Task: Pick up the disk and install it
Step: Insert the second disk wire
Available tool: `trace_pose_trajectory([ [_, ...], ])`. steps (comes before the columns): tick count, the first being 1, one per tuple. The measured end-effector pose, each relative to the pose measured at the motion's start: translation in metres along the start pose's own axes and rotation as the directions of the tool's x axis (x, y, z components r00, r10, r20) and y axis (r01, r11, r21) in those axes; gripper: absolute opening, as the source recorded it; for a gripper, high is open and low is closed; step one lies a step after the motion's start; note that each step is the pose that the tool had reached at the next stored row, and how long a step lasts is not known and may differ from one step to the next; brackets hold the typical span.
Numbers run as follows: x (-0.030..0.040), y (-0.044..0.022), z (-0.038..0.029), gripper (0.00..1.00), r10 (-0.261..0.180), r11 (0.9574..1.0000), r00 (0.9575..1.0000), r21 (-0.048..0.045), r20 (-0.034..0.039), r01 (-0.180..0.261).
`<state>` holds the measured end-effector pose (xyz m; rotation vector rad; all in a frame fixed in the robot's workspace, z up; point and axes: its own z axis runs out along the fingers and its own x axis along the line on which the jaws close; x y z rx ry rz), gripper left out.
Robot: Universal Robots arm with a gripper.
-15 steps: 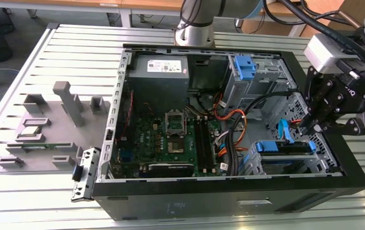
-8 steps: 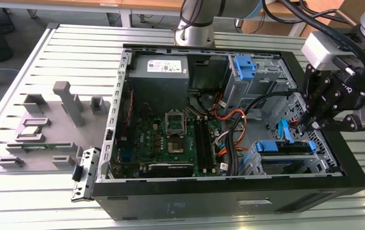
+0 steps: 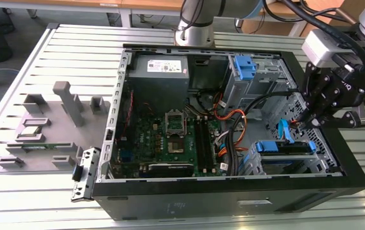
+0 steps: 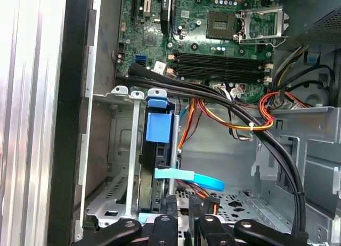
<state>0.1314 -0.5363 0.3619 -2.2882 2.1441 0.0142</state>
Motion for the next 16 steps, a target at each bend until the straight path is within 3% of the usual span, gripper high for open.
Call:
trace_pose_trajectory([
  [16,-0.0060,-0.0186,0.0007,0.23,0.000,1.0000,1.0000,-0.0001,-0.0003,0.000],
])
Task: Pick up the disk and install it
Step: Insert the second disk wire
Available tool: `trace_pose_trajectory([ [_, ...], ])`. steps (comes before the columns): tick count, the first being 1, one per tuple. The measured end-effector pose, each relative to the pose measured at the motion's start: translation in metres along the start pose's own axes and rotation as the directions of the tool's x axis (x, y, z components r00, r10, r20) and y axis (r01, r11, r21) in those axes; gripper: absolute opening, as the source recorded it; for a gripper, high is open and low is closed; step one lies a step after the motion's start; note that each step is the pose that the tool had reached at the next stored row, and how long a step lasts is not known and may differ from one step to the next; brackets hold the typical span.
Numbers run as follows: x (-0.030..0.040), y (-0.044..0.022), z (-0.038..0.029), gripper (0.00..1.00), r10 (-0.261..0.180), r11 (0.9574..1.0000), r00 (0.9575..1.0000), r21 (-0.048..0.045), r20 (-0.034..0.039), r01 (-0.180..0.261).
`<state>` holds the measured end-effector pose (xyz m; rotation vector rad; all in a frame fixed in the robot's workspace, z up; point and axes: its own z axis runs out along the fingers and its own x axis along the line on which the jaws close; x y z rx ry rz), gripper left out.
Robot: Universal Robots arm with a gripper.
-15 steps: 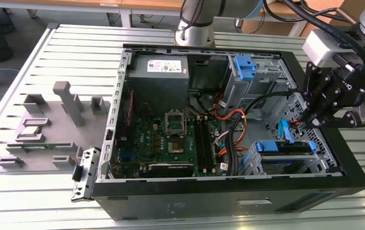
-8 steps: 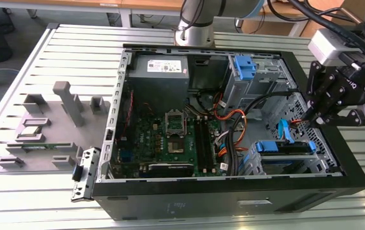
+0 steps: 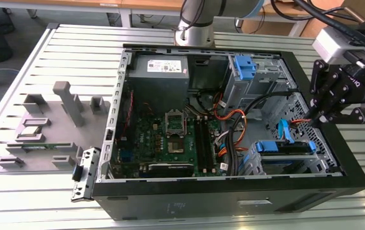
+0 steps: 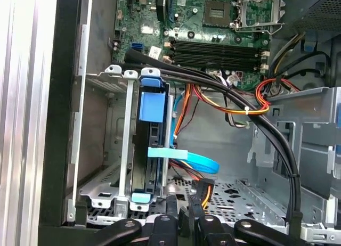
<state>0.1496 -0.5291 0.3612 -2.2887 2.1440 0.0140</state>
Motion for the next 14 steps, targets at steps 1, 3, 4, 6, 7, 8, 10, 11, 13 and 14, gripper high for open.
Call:
trace_pose_trajectory([
  [1,-0.0003,-0.0013,0.0000,0.23,0.000,1.0000,1.0000,0.0000,0.0000,0.000],
  [3,-0.0008,-0.0038,0.0000,0.23,0.000,1.0000,1.0000,-0.0002,-0.0001,0.000],
  [4,-0.0011,-0.0049,0.0001,0.23,0.000,1.0000,1.0000,-0.0002,-0.0001,0.000],
  [6,-0.0015,-0.0061,0.0002,0.23,0.000,1.0000,1.0000,-0.0002,0.0002,0.000],
  [7,-0.0016,-0.0062,0.0002,0.23,0.000,1.0000,1.0000,-0.0002,0.0002,0.000],
  [8,-0.0020,-0.0063,0.0002,0.23,0.000,1.0000,1.0000,-0.0002,0.0002,0.000],
  [10,-0.0026,-0.0070,0.0003,0.23,0.000,1.0000,1.0000,-0.0002,0.0005,0.000],
  [11,-0.0029,-0.0076,0.0005,0.23,-0.001,1.0000,1.0000,-0.0002,0.0006,0.001],
  [13,-0.0031,-0.0098,0.0008,0.23,0.000,1.0000,1.0000,-0.0006,0.0004,0.000],
  [14,-0.0032,-0.0112,0.0011,0.23,0.000,1.0000,1.0000,-0.0012,0.0004,0.000],
])
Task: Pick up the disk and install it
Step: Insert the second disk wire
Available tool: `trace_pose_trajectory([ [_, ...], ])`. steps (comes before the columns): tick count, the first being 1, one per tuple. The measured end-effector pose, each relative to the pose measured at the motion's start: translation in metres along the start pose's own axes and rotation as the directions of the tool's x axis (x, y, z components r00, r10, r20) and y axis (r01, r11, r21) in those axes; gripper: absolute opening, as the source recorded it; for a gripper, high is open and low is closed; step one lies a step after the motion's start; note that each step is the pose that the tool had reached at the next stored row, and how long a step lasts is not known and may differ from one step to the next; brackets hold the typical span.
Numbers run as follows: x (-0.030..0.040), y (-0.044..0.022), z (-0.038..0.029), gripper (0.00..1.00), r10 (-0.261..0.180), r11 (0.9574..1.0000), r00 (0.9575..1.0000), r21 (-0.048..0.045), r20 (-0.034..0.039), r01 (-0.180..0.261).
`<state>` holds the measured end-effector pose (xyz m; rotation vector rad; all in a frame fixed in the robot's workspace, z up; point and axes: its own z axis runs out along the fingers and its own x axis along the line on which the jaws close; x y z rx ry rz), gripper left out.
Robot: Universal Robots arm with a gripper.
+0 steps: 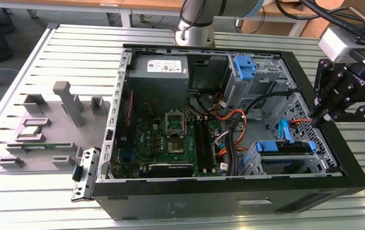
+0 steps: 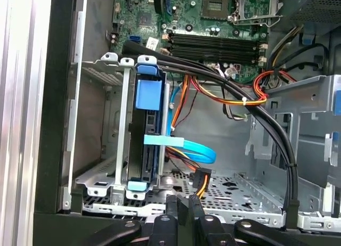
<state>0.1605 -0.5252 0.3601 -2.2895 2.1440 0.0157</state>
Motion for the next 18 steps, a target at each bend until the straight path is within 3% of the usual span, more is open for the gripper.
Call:
trace_pose_trajectory([
  [8,-0.0001,-0.0035,0.0051,0.23,0.000,1.0000,1.0000,-0.0046,0.0004,0.000],
  [18,-0.0001,-0.0035,0.0057,0.23,0.000,1.0000,1.0000,-0.0046,0.0003,0.000],
])
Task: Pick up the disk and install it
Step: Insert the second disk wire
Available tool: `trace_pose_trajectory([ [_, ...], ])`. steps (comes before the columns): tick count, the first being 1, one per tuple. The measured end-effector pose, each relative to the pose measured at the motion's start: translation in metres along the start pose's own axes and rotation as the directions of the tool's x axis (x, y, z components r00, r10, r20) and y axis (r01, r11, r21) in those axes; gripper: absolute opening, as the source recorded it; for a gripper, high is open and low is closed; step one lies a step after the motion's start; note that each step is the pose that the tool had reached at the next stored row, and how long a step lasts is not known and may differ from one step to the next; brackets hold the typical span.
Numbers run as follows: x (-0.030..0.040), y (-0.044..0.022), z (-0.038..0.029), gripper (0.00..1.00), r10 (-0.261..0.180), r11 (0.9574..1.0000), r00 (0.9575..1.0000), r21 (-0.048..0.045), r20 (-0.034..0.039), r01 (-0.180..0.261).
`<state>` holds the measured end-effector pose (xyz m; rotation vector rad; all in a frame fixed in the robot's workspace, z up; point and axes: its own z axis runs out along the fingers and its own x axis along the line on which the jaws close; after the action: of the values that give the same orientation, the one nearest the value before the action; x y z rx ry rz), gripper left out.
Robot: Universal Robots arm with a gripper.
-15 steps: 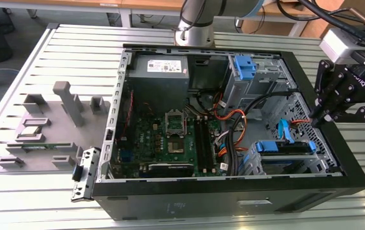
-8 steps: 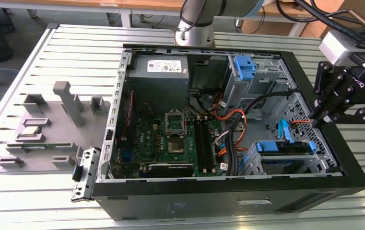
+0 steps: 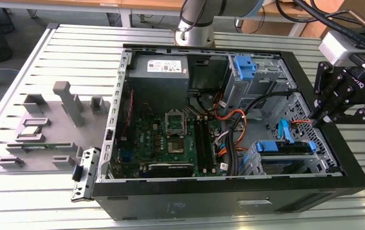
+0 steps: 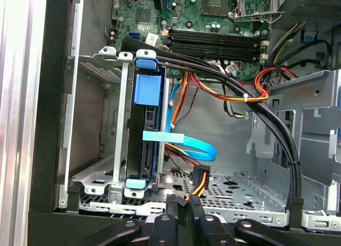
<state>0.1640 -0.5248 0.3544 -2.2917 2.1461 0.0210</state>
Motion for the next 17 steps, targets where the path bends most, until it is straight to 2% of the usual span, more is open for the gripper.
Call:
trace_pose_trajectory([
  [5,0.0000,-0.0005,0.0006,0.23,0.000,1.0000,1.0000,-0.0020,-0.0027,0.000],
  [10,0.0002,-0.0023,0.0018,0.23,0.001,0.9998,0.9998,-0.0180,-0.0199,-0.001],
  [14,0.0003,-0.0037,0.0025,0.23,0.002,0.9995,0.9993,-0.0316,-0.0365,-0.003],
  [17,0.0003,-0.0038,0.0026,0.23,0.002,0.9994,0.9993,-0.0331,-0.0383,-0.003],
])
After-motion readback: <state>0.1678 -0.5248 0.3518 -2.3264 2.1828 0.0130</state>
